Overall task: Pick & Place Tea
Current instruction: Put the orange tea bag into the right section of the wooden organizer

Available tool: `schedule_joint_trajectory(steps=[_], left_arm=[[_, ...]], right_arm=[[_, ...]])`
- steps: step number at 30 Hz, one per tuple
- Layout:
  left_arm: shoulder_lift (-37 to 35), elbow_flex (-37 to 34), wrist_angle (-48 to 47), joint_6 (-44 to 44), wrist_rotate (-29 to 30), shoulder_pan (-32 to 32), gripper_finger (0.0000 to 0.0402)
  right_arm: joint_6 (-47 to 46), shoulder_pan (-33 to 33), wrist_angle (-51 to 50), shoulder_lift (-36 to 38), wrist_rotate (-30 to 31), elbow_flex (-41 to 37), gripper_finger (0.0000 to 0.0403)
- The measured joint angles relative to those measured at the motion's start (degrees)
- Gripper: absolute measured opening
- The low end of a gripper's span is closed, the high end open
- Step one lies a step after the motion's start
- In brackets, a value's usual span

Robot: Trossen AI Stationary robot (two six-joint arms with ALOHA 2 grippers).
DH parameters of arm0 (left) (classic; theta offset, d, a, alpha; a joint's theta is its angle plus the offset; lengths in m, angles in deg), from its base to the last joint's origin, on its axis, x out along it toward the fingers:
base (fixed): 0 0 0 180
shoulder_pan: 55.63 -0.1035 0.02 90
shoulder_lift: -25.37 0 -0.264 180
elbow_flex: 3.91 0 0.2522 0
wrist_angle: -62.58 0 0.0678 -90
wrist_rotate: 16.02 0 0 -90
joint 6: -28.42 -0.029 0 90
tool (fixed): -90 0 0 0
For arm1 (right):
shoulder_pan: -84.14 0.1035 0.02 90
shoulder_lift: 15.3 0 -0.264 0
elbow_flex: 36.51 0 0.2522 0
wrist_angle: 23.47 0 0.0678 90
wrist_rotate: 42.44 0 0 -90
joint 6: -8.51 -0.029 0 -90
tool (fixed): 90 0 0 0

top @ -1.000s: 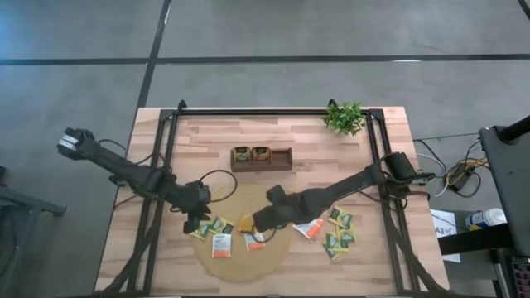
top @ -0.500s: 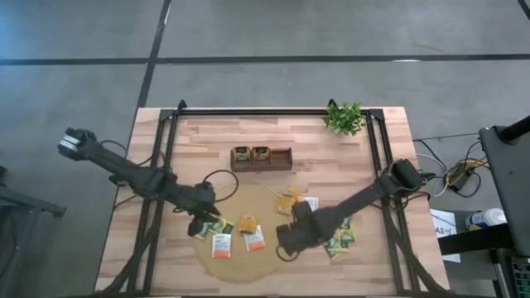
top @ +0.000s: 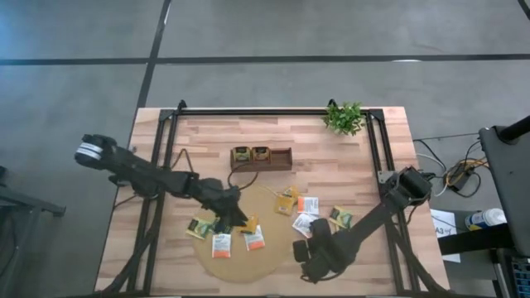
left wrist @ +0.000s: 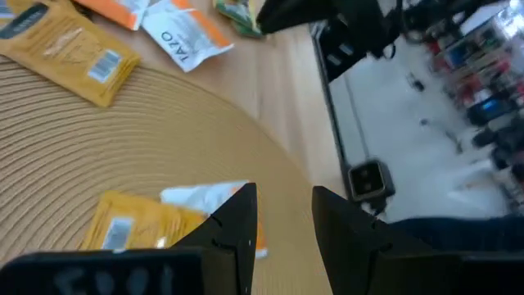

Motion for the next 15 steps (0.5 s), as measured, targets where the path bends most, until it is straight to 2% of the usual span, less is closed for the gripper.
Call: schedule_joint_trajectory(steps=[5, 8, 15], left_arm=[[7.61, 8.26, -3.03, 1.69, -1.59, -1.84, 0.0113], [11.73, 15.2, -9.15, -0.22, -2.03, -1.86, 0.0113], [21.19, 28.58, -21.59, -4.61, 1.33, -1.99, 0.0113]], right_arm=[[1.16, 0.43, 10.42, 4.73, 3.23, -8.37, 0.0033], [0.37, 0.86, 15.95, 8.57, 5.73, -14.81, 0.0013], [6.27, 0.89, 31.34, 16.21, 7.8, -27.02, 0.0008]])
